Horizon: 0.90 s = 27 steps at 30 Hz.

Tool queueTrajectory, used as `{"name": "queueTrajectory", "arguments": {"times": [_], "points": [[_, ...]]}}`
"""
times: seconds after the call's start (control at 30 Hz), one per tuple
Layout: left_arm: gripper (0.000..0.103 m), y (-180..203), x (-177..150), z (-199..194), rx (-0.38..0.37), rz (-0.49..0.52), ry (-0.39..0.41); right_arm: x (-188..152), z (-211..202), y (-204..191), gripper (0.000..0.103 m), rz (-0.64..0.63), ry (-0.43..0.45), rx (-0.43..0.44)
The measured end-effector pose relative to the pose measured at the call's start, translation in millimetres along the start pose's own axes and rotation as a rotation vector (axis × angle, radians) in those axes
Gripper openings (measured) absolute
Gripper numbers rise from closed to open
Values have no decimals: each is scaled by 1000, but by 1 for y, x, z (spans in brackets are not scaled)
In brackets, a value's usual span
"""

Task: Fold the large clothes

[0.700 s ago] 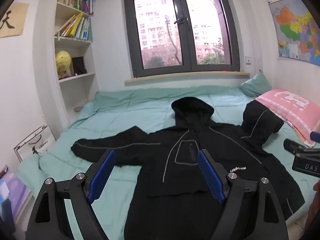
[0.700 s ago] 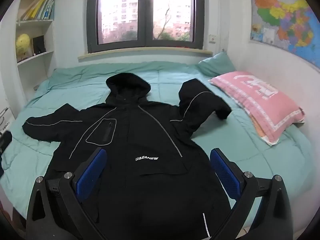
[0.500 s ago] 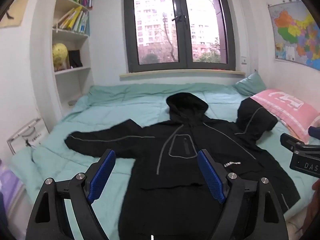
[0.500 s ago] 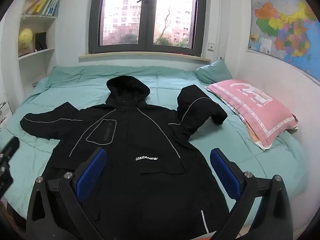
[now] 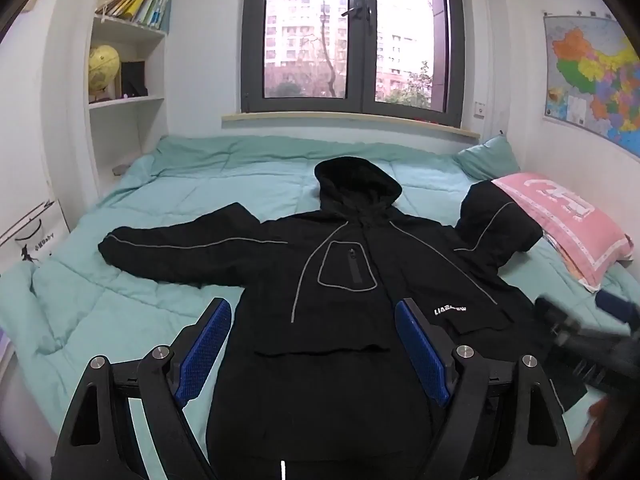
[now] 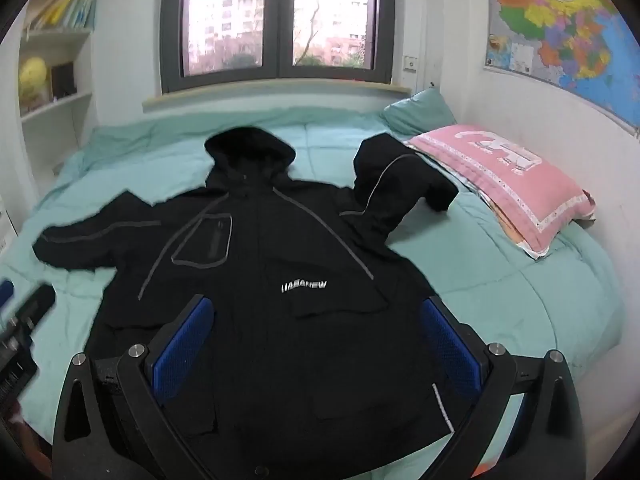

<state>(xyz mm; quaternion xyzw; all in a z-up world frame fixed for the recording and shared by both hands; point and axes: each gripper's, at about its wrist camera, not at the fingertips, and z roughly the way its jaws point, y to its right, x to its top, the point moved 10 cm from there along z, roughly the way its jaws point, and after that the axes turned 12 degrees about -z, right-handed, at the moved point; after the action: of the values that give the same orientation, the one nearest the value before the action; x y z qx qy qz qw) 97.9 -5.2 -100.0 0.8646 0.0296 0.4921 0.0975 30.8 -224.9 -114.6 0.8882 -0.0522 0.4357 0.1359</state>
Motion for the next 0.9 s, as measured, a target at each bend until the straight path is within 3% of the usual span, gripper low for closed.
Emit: {"name": "queueTrajectory", "arguments": {"times": [0.23,0.4,0.67,0.9], "points": [[85,-4,4,22,64,-78,5,-30,35,-26,103,-155,-31,-19],[85,-17,11,27,99,-124,48,-26,42,-12,103,-127,-4,-20],[85,-44,3,60,144,-142,-39,-21,72,-32,103,-128,-53,42],[85,-49,6,70,160,-116,-46,2,80,-56,103,-145,-34,82]]}}
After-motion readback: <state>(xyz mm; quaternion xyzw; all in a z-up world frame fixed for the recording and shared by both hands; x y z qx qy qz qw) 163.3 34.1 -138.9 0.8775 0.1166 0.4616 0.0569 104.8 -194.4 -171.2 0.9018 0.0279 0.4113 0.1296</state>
